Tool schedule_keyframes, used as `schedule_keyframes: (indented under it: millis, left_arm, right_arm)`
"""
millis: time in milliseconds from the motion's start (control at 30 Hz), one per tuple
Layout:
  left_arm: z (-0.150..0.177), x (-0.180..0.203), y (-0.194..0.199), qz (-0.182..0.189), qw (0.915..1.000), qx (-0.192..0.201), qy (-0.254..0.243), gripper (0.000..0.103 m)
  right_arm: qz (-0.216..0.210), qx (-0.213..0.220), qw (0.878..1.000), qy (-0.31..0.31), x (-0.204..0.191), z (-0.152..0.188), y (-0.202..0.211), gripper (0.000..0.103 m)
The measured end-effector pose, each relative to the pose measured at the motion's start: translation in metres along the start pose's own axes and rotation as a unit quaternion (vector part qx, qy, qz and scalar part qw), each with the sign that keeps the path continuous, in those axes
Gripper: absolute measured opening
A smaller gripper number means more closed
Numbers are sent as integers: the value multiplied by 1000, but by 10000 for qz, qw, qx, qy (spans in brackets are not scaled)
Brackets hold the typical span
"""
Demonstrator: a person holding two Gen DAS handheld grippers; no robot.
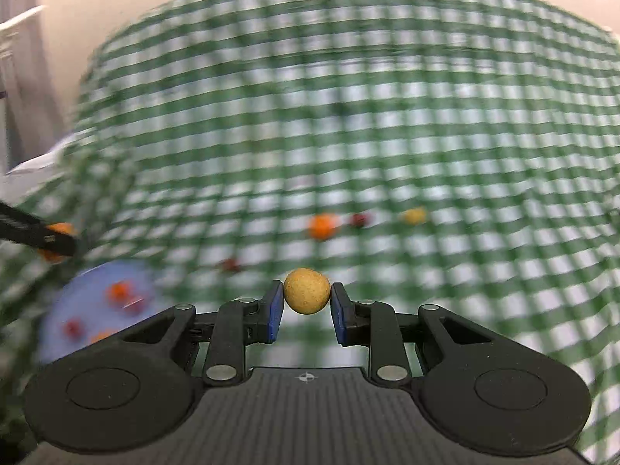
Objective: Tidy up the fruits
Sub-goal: 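Grasp an orange with the left tool while the right tool grasps a yellow fruit, then carry the orange and the yellow fruit in both tools over the blue plate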
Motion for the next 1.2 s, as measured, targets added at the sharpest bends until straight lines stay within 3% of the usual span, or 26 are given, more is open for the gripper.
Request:
schedule_keyframes:
  millis: [200,400,767,1200]
  left_arm:
    - [57,-32,47,-134,9994,-61,300,36]
    - [95,-50,81,-110,9987,10,500,36]
    - [135,-53,107,83,9971,306,688,36]
    - [134,-60,107,155,9960,428,766,36]
  right_arm:
    - [-787,-132,9958,459,-83,26,53,28]
    - [-1108,4,9893,952,-132,30,87,28]
    - [-1259,102,9793,1581,-162,45,122,28]
    - [-1161,44,9785,1701,-168,48,123,28]
Point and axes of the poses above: each gripper's, at about its wrist camera, not at the fingertips, and y roughly against the way its jaws point, x to its right, z to its underside, the point moved 5 cm from there along -y, roughly the way its jaws point, and after that the axes turned 1 degree about -x, right-handed, at the moved point
